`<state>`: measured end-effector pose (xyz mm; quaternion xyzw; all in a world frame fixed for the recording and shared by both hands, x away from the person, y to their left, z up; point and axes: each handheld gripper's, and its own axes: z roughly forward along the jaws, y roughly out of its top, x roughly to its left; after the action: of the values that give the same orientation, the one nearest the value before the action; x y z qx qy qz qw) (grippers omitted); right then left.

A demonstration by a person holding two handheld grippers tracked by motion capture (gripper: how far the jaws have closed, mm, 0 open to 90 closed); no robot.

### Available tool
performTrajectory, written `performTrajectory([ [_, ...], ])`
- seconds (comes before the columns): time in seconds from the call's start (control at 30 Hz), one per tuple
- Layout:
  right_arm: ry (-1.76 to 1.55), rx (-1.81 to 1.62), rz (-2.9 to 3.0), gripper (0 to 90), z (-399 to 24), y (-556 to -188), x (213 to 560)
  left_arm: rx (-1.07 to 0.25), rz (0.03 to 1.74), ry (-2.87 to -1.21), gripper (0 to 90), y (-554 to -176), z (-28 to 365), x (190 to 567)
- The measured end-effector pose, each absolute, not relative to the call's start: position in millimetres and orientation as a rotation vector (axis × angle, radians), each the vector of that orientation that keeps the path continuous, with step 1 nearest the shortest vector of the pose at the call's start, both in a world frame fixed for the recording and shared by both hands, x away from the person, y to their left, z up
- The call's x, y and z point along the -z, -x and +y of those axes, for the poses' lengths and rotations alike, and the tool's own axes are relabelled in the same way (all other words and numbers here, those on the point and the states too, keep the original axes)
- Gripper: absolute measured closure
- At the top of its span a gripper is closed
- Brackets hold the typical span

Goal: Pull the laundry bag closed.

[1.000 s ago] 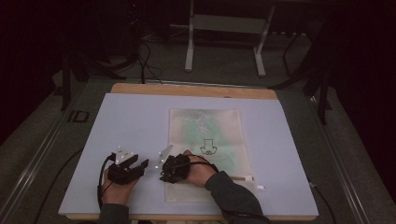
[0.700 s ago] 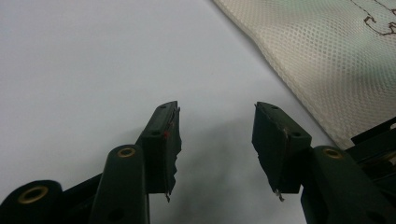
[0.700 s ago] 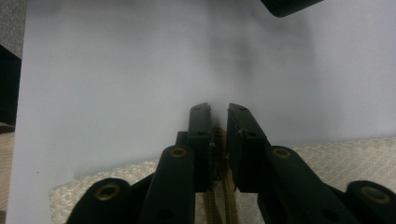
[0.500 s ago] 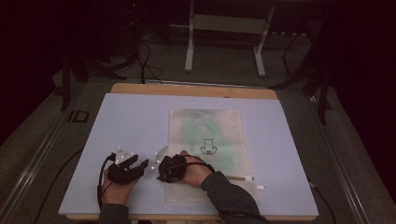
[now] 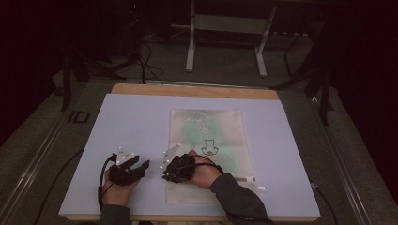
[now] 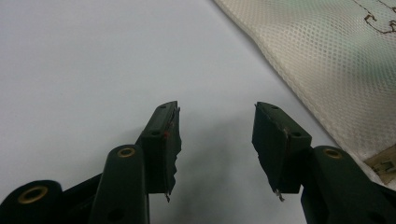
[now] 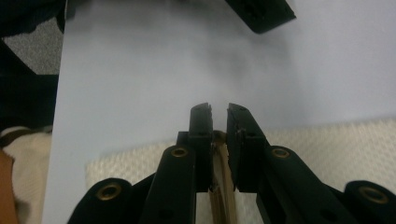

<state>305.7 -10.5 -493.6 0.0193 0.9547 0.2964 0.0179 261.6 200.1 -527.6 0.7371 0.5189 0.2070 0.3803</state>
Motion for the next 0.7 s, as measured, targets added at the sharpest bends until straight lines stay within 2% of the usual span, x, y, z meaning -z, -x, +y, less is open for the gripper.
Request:
performTrajectory([
  [0.23, -0.076, -0.898, 2.981, 80.9, -25, -306, 499, -0.525, 1.319, -1.887, 50.5, -261, 198, 528],
  [0.7, -0.104, -0.878, 3.023, 81.6, -26, -311, 510, -0.483, 1.281, -1.887, 50.8, -258, 193, 526],
])
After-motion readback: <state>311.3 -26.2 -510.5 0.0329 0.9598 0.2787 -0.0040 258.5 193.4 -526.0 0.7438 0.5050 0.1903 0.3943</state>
